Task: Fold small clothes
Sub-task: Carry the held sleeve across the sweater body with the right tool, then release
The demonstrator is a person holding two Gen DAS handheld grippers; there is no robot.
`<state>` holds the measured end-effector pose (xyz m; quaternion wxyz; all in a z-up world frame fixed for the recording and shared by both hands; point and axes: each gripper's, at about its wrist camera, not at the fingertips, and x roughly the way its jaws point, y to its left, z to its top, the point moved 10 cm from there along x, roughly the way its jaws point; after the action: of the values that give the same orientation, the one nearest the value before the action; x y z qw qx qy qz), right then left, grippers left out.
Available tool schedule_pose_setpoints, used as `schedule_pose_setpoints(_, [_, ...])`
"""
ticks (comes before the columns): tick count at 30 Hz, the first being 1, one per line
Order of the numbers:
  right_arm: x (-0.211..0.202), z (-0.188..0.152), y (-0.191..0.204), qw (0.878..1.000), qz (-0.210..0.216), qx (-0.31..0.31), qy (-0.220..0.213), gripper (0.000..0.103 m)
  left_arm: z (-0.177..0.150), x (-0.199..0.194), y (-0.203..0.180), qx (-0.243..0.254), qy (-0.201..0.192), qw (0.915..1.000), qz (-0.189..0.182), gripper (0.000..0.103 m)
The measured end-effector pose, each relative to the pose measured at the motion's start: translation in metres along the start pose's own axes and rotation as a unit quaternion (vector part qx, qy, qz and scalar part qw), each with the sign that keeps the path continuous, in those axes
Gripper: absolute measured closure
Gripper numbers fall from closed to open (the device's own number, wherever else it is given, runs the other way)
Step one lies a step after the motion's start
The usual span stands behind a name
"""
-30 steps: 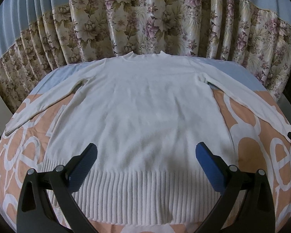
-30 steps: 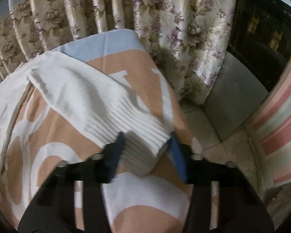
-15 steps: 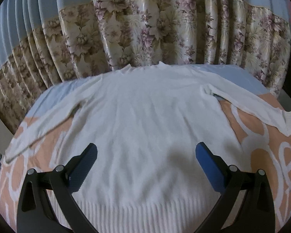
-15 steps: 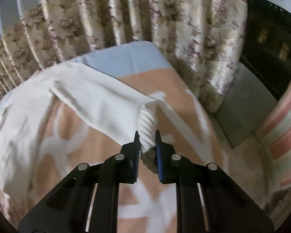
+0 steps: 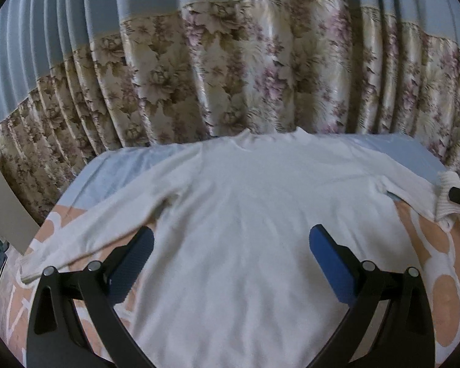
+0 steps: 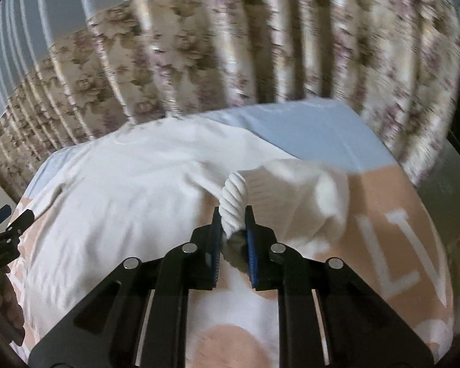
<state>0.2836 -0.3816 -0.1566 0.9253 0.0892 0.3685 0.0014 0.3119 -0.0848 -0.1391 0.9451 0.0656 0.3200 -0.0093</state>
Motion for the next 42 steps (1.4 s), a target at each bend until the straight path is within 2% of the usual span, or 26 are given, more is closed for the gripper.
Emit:
schedule_pose_setpoints(11, [0.062, 0.045, 0.086, 0.999, 0.042, -0.030, 0.010, 0.088, 0.012, 0.039, 0.051, -0.021, 0.005, 0.9995, 0.025, 0.002])
schedule_pose_setpoints(21, [0.105, 0.069, 0.145, 0.997, 0.064, -0.039, 0.022, 0.088, 0.024, 0.099, 0.090, -0.037, 0.034, 0.9983, 0.030, 0.002])
schedule_pose_setpoints(26, [0.131, 0.071, 0.178, 0.995, 0.077, -0.042, 0.037, 0.088, 0.030, 0.131, 0.106, -0.027, 0.052, 0.9979, 0.028, 0.001])
schedule_pose_setpoints(33, [0.167, 0.073, 0.232, 0.992, 0.087, -0.065, 0.057, 0.088, 0.029, 0.154, 0.128, -0.035, 0.054, 0.9978, 0.019, 0.002])
schedule_pose_setpoints(39, [0.186, 0.069, 0.275, 0.989, 0.097, -0.089, 0.066, 0.088, 0.022, 0.168, 0.161, -0.049, 0.061, 0.9964, 0.034, 0.002])
schedule_pose_setpoints(42, [0.194, 0.065, 0.295, 0.988, 0.103, -0.096, 0.070, 0.088, 0.023, 0.174, 0.184, -0.050, 0.061, 0.9954, 0.055, 0.002])
